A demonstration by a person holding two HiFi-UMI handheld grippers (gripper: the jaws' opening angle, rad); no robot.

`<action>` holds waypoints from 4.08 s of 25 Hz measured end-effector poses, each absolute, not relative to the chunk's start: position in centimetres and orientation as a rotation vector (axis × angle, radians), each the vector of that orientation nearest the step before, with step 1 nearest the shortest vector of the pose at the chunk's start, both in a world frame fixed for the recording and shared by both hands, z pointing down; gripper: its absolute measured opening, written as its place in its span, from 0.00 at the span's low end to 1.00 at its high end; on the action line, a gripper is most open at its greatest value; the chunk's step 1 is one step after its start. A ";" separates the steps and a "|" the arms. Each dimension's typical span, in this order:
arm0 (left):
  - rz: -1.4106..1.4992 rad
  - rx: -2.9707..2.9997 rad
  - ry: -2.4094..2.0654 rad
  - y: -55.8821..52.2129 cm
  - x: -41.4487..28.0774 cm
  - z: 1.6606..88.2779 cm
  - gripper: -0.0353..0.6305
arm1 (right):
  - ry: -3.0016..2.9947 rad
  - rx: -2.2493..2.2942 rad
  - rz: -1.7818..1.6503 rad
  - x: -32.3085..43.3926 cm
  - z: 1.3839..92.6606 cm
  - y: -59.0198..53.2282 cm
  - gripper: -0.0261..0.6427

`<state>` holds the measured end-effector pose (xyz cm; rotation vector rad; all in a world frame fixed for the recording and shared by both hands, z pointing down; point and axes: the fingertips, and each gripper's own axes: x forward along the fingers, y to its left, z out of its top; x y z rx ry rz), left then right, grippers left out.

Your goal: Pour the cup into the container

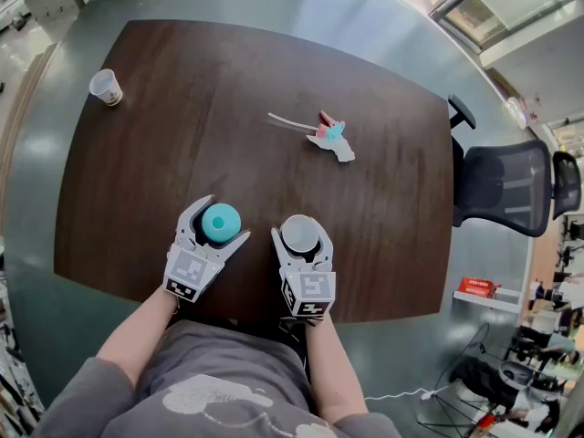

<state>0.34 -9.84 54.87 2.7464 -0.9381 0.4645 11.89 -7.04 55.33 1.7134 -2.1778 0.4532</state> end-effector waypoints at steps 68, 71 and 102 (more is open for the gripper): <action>0.105 2.611 -1.511 -0.9 0.5 41.0 0.11 | -2.435 1.795 0.200 16.9 41.2 1.5 0.02; 0.114 2.611 -1.514 -0.9 0.9 41.0 0.07 | -2.433 1.775 0.181 17.1 41.3 1.5 0.02; 0.155 2.652 -1.362 -0.5 -0.9 42.5 0.06 | -2.409 1.739 0.143 12.3 41.3 2.6 0.02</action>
